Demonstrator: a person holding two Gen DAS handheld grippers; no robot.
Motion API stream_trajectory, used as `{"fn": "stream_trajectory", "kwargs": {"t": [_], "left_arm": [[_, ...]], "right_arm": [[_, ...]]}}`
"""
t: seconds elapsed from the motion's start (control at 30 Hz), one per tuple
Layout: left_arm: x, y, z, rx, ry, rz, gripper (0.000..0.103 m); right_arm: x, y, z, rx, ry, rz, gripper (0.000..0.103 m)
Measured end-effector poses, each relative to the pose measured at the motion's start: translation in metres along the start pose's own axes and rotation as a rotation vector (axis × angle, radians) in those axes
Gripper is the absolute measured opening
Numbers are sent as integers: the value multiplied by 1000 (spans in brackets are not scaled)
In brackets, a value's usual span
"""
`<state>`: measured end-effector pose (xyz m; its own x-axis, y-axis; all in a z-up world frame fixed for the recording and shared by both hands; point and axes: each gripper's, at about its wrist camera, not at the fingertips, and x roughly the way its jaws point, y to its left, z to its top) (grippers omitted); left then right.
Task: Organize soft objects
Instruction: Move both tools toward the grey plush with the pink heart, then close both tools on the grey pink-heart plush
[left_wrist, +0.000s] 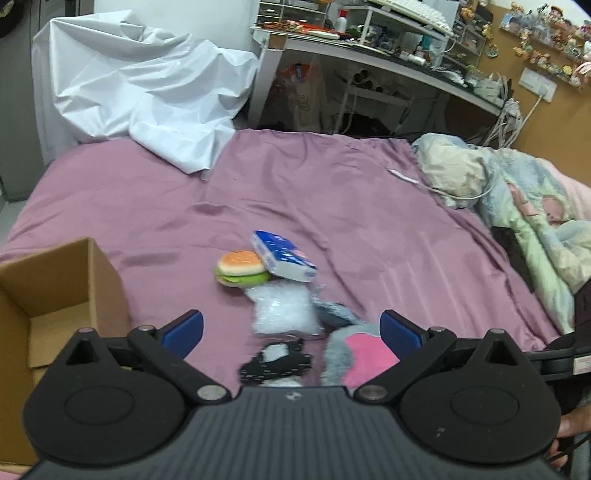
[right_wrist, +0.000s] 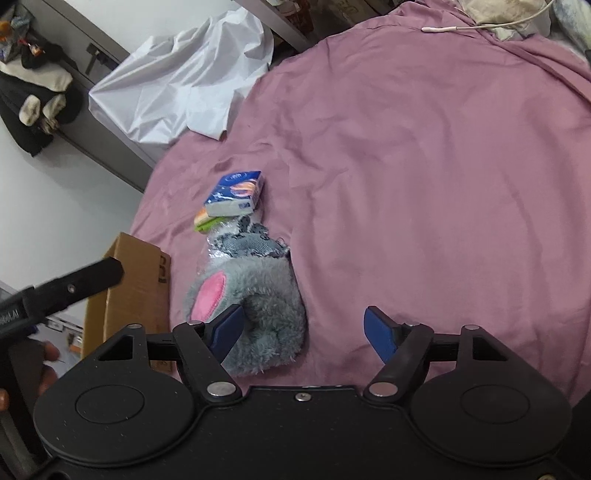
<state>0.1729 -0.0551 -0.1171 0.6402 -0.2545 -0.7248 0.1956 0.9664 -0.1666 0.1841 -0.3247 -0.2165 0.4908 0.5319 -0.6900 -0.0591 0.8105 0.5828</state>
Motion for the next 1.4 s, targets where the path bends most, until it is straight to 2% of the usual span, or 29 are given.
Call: {"fn": "stream_trajectory", "kwargs": {"t": [0.13, 0.37, 0.43, 0.53, 0.7, 0.73, 0.87, 0.97, 1.17, 1.23, 1.4], "left_arm": [[2, -8, -5, -17, -11, 8, 101], [1, -17, -12, 17, -4, 13, 101], [0, -19, -13, 15, 16, 0, 101], [4, -21, -13, 40, 56, -87, 101], [9, -25, -14, 71, 83, -35, 101], [10, -21, -14, 52, 90, -34, 101], [14, -8, -13, -27, 108, -31, 100], [17, 0, -14, -73, 116, -25, 99], [26, 2, -15, -105, 126, -53, 82], [34, 5, -16, -134, 158, -48, 69], [45, 10, -21, -185, 195, -75, 59]], "right_arm": [[5, -5, 1, 23, 9, 5, 71], [15, -6, -1, 45, 40, 30, 71], [18, -7, -1, 58, 55, 45, 63], [23, -9, -1, 88, 78, 83, 55], [32, -8, -3, 121, 89, 156, 42], [33, -8, -3, 128, 92, 179, 38], [35, -6, -3, 130, 88, 214, 36], [33, -9, -2, 149, 77, 256, 31], [35, -8, -2, 151, 75, 271, 29], [36, -9, -1, 153, 76, 273, 29], [38, -9, -2, 149, 86, 282, 29]]}}
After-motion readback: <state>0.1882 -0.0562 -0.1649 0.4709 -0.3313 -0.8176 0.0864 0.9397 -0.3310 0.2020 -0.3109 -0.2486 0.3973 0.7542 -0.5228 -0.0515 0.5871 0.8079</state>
